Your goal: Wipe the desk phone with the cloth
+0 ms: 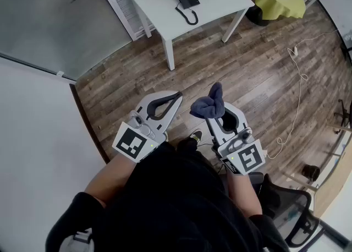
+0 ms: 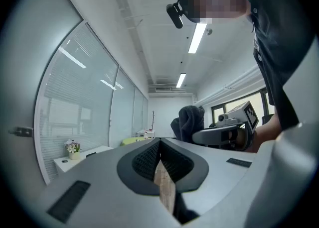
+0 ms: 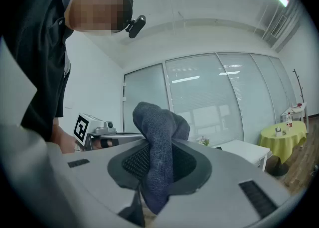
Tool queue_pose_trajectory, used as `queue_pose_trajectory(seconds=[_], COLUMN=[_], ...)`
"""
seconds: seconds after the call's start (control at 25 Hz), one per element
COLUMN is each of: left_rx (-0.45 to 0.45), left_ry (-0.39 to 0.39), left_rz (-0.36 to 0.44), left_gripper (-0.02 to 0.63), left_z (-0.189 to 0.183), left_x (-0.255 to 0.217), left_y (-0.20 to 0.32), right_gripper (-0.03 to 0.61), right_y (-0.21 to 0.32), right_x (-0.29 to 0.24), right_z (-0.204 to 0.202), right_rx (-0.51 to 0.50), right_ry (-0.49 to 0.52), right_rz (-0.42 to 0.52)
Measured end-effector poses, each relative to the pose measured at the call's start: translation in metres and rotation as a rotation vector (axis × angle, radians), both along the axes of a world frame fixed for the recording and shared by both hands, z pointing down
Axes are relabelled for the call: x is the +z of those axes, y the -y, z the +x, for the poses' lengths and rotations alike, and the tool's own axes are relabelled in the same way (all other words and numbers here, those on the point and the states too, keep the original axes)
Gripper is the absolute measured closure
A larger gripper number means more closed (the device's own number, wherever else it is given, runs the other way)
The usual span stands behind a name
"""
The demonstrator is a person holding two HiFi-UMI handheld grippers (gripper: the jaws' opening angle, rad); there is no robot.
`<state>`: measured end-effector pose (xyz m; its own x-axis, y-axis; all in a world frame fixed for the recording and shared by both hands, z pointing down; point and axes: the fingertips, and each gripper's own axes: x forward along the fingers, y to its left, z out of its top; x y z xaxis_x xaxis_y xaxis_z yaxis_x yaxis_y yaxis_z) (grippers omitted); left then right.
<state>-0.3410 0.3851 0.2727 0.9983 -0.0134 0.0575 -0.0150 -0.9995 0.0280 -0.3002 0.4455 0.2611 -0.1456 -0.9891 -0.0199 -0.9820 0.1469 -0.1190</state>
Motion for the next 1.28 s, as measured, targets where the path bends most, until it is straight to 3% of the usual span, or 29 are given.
queue_pose_trajectory(seconds=[0.28, 0.6, 0.88, 1.28], left_rx=[0.009, 0.030, 0.031, 0.015], left_ry=[-0.015, -0.037, -0.032, -0.008], left_rz=[-0.019, -0.019, -0.012, -0.019], left_gripper=[0.604, 0.604, 0.604, 0.604], left_z=[-0.060, -0.083, -0.055, 0.034], left_x=[0.006, 0.007, 0.008, 0.005], left_y=[0.024, 0.039, 0.055, 0.076], right_gripper=[0.484, 0.483, 0.483, 0.483], right_y=[0.023, 0.036, 0.048, 0.080], right_x=[0.003, 0.003, 0.007, 0.003], right_z=[-0.059, -0.082, -0.050, 0.036], right_rx=[0.031, 0.092, 0.111, 0.069], right_ry=[-0.015, -0.032, -0.028, -0.031], right_rz=[-0.012, -0.031, -0.027, -0.007])
